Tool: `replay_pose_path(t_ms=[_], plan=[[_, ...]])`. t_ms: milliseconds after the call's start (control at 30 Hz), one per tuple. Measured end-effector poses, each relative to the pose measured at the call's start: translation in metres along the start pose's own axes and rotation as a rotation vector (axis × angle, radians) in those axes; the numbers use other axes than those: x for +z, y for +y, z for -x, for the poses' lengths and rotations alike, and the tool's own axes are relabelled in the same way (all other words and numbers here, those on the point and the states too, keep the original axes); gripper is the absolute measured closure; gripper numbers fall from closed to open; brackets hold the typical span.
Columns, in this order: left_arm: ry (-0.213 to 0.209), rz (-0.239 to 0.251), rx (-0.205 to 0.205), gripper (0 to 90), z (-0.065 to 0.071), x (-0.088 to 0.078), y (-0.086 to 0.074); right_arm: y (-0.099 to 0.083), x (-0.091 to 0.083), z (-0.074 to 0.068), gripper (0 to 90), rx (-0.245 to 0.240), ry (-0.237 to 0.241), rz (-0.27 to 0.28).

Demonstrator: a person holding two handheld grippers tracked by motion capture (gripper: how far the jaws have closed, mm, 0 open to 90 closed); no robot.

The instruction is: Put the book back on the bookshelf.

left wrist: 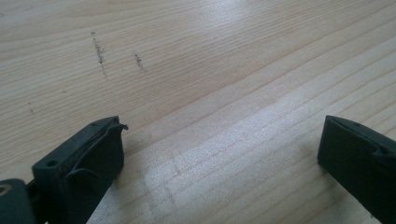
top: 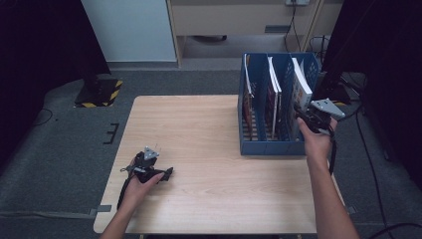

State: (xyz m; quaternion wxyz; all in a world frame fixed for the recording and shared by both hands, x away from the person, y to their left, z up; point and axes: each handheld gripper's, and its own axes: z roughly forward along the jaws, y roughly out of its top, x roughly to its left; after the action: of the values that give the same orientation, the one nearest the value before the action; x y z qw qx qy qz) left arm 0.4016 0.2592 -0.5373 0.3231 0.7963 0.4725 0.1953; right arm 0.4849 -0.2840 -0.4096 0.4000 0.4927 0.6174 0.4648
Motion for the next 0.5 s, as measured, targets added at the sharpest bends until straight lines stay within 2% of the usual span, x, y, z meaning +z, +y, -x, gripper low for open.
replay_pose_path(t_ms=[100, 167, 200, 233, 300, 333, 367, 500], plan=[[-0.001, 0.001, 0.000, 0.0, 0.000, 0.000, 0.000, 0.000, -0.001, -0.001, 57.5, 0.007, 0.004, 0.005], [0.000, 0.002, 0.000, 0.0, 0.000, 0.000, 0.000, 0.000, -0.004, -0.002, 49.5, 0.018, 0.006, 0.005], [0.000, 0.001, 0.000, 0.0, 0.000, 0.000, 0.000, 0.000, -0.004, -0.002, 49.5, 0.018, 0.006, 0.005], [0.000, 0.001, 0.000, 0.0, 0.000, 0.000, 0.000, 0.001, -0.006, -0.003, 43.6, 0.020, 0.011, 0.011], [0.000, 0.000, 0.000, 0.0, 0.000, 0.000, 0.000, 0.001, -0.007, -0.003, 40.5, 0.021, 0.014, 0.012], [0.000, 0.000, 0.000, 0.0, 0.000, 0.000, 0.000, 0.001, -0.009, -0.006, 35.7, 0.007, 0.018, 0.010], [0.000, 0.000, 0.001, 0.0, 0.000, 0.001, 0.001, 0.001, -0.009, -0.006, 35.7, 0.007, 0.018, 0.010], [0.000, 0.000, 0.002, 0.0, 0.000, 0.000, 0.001, 0.001, -0.014, -0.010, 24.4, -0.019, 0.009, 0.010]])
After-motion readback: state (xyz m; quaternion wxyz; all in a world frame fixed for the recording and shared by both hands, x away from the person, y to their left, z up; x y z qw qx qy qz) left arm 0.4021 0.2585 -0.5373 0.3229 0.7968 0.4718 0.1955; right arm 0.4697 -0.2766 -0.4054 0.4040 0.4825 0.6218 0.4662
